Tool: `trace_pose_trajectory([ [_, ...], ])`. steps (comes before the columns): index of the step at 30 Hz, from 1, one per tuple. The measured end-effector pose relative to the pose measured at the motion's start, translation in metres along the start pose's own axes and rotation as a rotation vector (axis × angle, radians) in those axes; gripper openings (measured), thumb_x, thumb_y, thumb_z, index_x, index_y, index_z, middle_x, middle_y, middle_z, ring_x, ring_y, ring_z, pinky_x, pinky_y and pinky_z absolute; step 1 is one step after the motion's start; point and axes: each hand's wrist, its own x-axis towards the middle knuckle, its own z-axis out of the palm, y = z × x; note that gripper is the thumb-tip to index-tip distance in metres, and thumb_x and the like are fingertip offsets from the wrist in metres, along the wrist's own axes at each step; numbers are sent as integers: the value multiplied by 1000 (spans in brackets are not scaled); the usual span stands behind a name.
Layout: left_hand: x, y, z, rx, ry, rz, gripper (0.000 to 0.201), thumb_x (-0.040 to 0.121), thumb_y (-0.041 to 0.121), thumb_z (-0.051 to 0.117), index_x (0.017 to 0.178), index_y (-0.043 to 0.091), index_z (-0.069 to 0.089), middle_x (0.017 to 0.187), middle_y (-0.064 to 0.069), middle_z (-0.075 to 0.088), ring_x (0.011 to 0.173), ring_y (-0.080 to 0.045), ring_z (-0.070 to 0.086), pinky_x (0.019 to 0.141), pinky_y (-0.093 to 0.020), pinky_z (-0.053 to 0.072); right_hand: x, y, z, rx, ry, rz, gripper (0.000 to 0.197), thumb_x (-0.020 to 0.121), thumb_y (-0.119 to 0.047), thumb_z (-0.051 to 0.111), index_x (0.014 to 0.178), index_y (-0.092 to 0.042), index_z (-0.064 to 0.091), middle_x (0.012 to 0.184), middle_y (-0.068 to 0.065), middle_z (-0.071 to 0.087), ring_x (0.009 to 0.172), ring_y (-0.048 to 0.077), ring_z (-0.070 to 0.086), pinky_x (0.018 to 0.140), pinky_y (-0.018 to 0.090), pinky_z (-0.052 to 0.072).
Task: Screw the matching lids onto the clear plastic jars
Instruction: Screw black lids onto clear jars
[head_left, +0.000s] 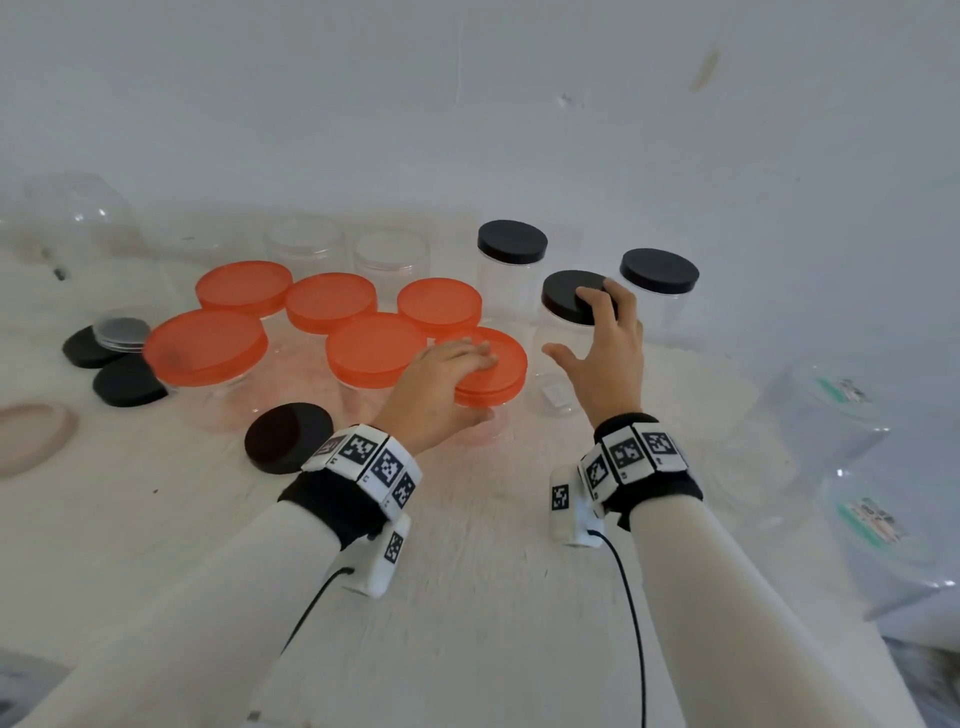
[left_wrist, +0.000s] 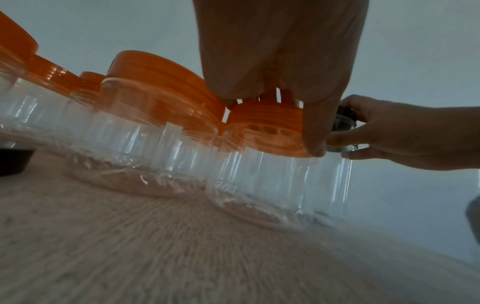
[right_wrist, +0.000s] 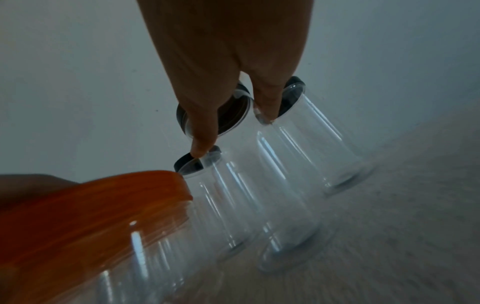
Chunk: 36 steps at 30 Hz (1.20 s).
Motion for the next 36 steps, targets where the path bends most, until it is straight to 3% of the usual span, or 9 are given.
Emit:
trace_pose_trajectory([
  [8, -1, 4, -2, 62, -9, 16, 60, 77, 28, 73, 132, 19, 50, 144, 7, 40, 137, -10, 28, 111, -32, 11, 25, 6, 16, 16, -10, -18, 63, 76, -17, 76, 131, -11, 47, 147, 8, 29, 125, 32, 36, 99, 30, 32],
  [15, -2, 5, -2, 75, -6, 11, 60, 78, 28, 72, 133, 20, 49, 145, 9, 40, 137, -8, 26, 112, -30, 8, 38, 9, 24, 11, -7, -6, 63, 77, -18, 75, 133, -13, 46, 148, 6, 28, 128, 30, 34, 90, 25, 29],
  [18, -2, 4, -2, 88, -8, 18, 60, 79, 29, 71, 133, 21, 49, 145, 9, 40, 137, -8, 26, 111, -28, 7, 42, 9, 25, -13, -6, -16, 63, 77, -18, 75, 133, -13, 46, 148, 6, 28, 129, 29, 33, 89, 28, 34],
  [21, -2, 4, -2, 95, -10, 25, 59, 79, 28, 70, 134, 21, 48, 145, 9, 39, 138, -8, 26, 111, -28, 7, 42, 7, 25, -86, 13, -16, 63, 77, -22, 75, 133, -15, 46, 148, 5, 29, 132, 28, 29, 85, 38, 44],
  [24, -2, 3, -1, 94, -7, 19, 59, 79, 29, 70, 133, 21, 48, 145, 9, 39, 137, -8, 26, 112, -30, 8, 42, 3, 23, -217, 25, -6, 63, 77, -29, 74, 133, -16, 47, 148, 7, 31, 133, 32, 26, 96, 45, 40],
  [31, -1, 2, 0, 97, -3, 13, 59, 78, 29, 71, 132, 21, 50, 145, 8, 40, 137, -10, 28, 114, -34, 8, 39, -9, 14, -365, 42, 28, 63, 76, -38, 74, 131, -21, 48, 148, 14, 22, 131, 36, 24, 105, 45, 26],
  [36, -2, 3, 1, 107, 17, 18, 57, 77, 27, 73, 130, 20, 52, 142, 7, 43, 135, -11, 32, 113, -35, 11, 25, -35, -8, -228, 134, 52, 72, 77, -28, 73, 138, -11, 38, 147, 20, 18, 129, 36, 26, 104, 47, 31],
])
